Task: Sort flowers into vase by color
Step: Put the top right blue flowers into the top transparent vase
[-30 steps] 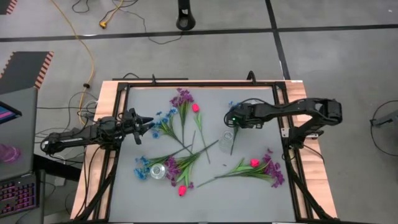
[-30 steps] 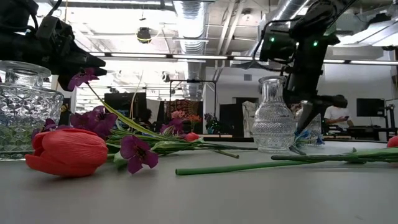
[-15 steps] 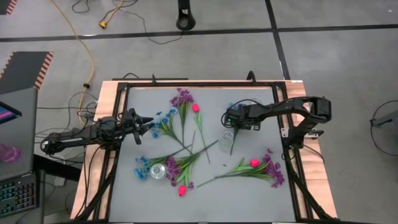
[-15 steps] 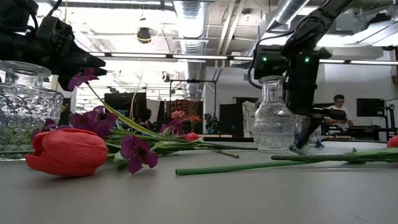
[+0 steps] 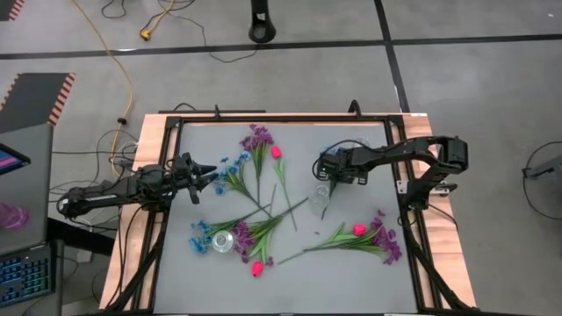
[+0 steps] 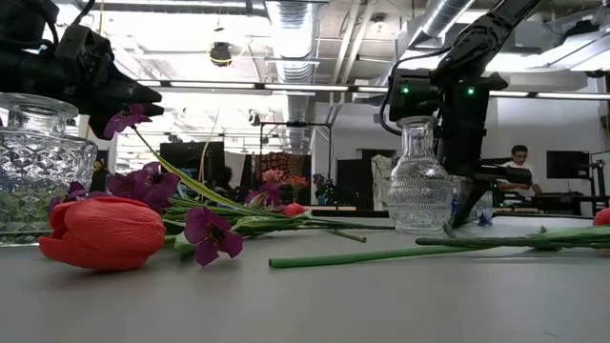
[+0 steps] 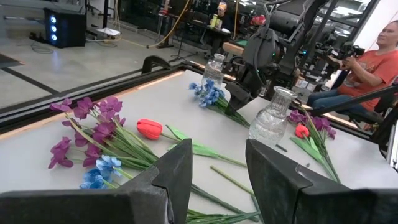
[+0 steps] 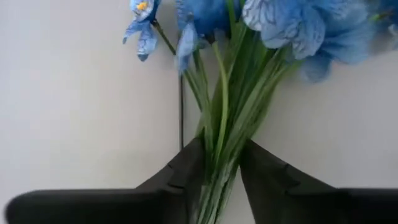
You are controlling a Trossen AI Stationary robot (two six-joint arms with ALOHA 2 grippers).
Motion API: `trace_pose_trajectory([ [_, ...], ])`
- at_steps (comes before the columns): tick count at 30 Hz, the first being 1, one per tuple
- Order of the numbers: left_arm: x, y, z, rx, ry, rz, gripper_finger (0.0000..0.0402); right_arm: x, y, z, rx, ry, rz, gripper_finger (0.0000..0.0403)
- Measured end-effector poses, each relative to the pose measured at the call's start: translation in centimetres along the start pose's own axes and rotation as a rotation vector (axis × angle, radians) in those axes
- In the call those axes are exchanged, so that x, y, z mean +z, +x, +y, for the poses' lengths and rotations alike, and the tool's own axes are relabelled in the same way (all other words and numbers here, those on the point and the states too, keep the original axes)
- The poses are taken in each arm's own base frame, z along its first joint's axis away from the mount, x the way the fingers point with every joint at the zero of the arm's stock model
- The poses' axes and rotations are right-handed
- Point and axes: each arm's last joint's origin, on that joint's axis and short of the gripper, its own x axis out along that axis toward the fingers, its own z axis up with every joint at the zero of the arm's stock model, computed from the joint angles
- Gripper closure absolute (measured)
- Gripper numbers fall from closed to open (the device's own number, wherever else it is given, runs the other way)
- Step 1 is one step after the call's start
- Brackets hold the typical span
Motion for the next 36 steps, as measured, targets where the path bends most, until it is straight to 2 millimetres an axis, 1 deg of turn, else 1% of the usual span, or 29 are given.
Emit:
trace_pose_trajectory([
  [5,0.0,0.0,0.0,0.000,0.000,-0.001,0.0264,0.0,0.0,-0.1,-0.008,-0.002,-0.003,0.0326],
  [10,0.0,0.0,0.0,0.000,0.010,-0.001,0.0264,-0.2,0.0,-0.1,-0.006,-0.009,-0.007,0.0355],
  [17,0.0,0.0,0.0,0.001,0.009,-0.002,0.0264,-0.6,-0.2,0.1,0.012,-0.040,-0.032,0.0362],
  [20,0.0,0.0,0.0,0.004,0.009,-0.002,0.0264,-0.8,-0.9,0.1,0.039,-0.048,-0.045,0.0362],
  [27,0.0,0.0,0.0,0.004,0.009,-0.002,0.0264,-0.1,-4.3,0.0,0.175,-0.132,-0.128,0.0362],
  [36,0.0,0.0,0.0,0.007,0.008,-0.003,0.0264,1.6,-10.2,-1.1,0.411,-0.256,-0.320,0.0361],
])
